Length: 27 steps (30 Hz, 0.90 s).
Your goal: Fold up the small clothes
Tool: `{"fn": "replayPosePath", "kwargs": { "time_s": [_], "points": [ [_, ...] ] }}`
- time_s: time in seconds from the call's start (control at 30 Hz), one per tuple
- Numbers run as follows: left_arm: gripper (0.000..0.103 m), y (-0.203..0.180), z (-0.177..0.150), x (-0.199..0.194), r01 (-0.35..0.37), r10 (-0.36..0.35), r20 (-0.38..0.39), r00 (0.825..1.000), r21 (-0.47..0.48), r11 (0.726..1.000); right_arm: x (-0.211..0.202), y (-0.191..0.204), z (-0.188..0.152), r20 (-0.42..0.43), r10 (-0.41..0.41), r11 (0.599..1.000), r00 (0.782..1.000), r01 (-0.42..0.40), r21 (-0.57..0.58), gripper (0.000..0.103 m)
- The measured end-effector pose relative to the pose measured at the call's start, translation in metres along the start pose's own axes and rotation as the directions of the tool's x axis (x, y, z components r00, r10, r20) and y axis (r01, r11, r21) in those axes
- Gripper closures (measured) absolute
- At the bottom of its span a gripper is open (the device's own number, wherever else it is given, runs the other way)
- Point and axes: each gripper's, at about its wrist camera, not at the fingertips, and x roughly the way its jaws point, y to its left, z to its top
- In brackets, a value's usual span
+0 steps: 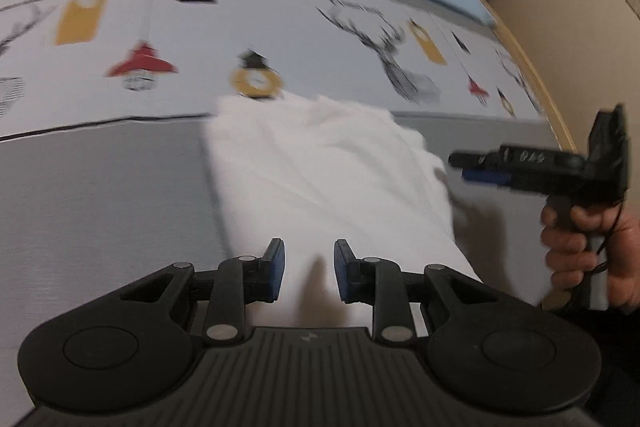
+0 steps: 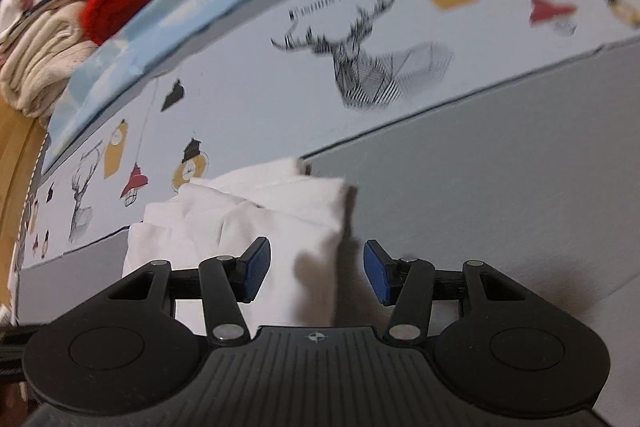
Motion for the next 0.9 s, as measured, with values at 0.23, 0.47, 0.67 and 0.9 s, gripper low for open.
{"fn": "replayPosePath", "kwargs": {
  "time_s": [0.23, 0.47, 0.67, 0.9],
  "points": [
    [0.075, 0.016, 0.011, -0.009, -0.002, 0.002, 0.017, 1.000, -0.014, 1.000, 0.006, 0.014, 0.003, 0.083, -0.079, 0.997, 0.993, 0.081, -0.020, 0.101],
    [0.075, -0.001, 0.020, 0.001, 0.034, -0.035, 0.022, 0.999, 0.015, 0.999, -0.011, 0.022, 0.012, 0.242, -0.184, 0.975, 0.953, 0.207, -0.075, 0.099],
    [0.075, -0.019, 0.021, 0.018, 0.038, -0.037, -0.013, 0.999, 0.062, 0.997, -0.039, 0.019, 0.007, 0.250, -0.148, 0.974, 0.957, 0.185, -0.129, 0.077],
    [0.073, -0.031, 0.012, 0.043, 0.086, -0.074, -0.095, 0.993, 0.137, 0.987, -0.037, 0.027, -0.051, -0.204, 0.055, 0.863, 0.977, -0.149, -0.483, 0.060]
  ]
}}
